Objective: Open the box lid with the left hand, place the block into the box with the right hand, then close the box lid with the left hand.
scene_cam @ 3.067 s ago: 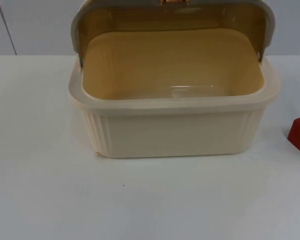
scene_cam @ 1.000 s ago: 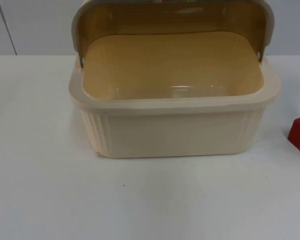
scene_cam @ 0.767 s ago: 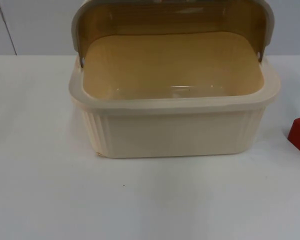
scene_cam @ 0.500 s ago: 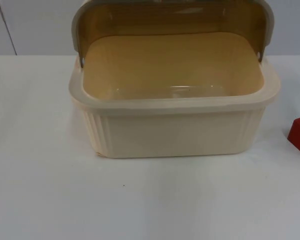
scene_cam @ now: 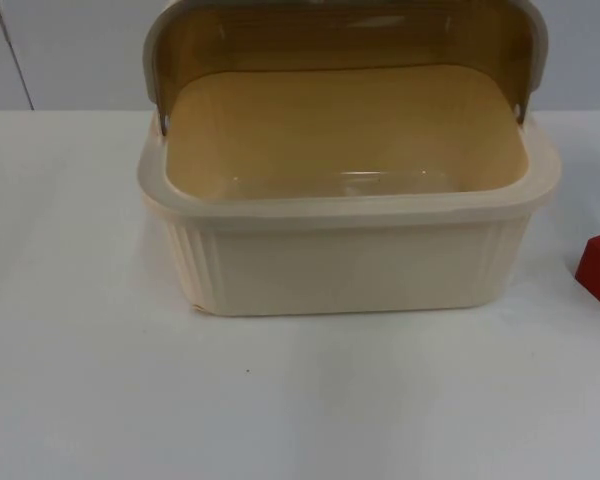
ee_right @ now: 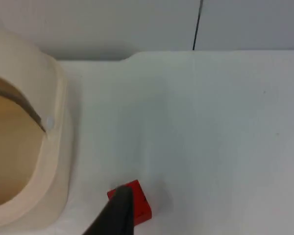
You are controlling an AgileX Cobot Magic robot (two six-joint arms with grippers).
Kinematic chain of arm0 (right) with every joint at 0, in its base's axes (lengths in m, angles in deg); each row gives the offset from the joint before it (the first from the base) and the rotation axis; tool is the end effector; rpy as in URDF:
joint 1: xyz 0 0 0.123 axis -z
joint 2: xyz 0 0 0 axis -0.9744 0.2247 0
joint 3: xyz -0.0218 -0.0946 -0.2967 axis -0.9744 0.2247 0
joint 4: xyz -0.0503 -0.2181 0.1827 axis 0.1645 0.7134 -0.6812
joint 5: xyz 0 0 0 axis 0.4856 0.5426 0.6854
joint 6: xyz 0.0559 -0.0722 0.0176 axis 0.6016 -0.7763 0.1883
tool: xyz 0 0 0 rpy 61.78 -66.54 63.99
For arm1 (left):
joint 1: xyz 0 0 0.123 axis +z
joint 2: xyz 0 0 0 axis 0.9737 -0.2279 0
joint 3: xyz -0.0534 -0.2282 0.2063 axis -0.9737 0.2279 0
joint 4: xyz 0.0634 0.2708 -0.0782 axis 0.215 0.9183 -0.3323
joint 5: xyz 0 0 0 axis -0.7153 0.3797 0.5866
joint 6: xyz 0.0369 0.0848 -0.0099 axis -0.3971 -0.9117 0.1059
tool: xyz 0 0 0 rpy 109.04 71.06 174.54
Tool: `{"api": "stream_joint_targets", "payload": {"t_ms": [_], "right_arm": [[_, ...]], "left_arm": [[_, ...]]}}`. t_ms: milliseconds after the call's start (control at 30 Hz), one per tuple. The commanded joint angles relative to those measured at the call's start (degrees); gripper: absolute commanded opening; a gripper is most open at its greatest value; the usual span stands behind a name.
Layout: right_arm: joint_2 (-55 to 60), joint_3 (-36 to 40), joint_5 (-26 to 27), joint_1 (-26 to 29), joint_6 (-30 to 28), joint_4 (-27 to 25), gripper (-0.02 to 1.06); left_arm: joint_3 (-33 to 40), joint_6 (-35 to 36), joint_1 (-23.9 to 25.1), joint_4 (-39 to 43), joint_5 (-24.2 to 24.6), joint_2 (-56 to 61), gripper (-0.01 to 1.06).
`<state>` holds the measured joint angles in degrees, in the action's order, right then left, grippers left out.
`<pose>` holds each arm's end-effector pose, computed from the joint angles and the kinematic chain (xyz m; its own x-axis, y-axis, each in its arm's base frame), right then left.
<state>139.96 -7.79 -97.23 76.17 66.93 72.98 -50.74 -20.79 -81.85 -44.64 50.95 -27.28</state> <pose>0.2424 -0.0004 0.3986 -0.6151 -0.0239 -0.7881 0.0095 0.9992 -0.0376 0.2514 -0.0278 0.4062 -0.5042 0.0005 -0.8636 0.1178 0.9907 -0.0681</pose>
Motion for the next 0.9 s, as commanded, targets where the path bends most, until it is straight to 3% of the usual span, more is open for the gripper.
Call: {"api": "stream_joint_targets", "payload": {"t_ms": [0, 333, 667, 867], "right_arm": [[3.6, -0.4, 1.9, 0.2, -1.7, 0.2, 1.05], [16.2, -0.4, 6.2, 0.2, -7.5, -6.8, 1.05], [27.5, 4.4, 12.5, -3.8, -9.0, -5.8, 1.05], [34.9, 4.7, 16.8, -6.4, -5.8, -2.2, 1.05]], "left_arm": [[0.3, 0.4, -0.2, 0.5, -0.7, 0.2, 1.04], [0.3, 0.4, -0.2, 0.8, -1.8, 0.2, 1.04], [0.3, 0.4, -0.2, 0.8, -1.6, 0.1, 1.04], [0.3, 0.4, -0.2, 0.8, -1.2, -1.6, 1.04]]}}
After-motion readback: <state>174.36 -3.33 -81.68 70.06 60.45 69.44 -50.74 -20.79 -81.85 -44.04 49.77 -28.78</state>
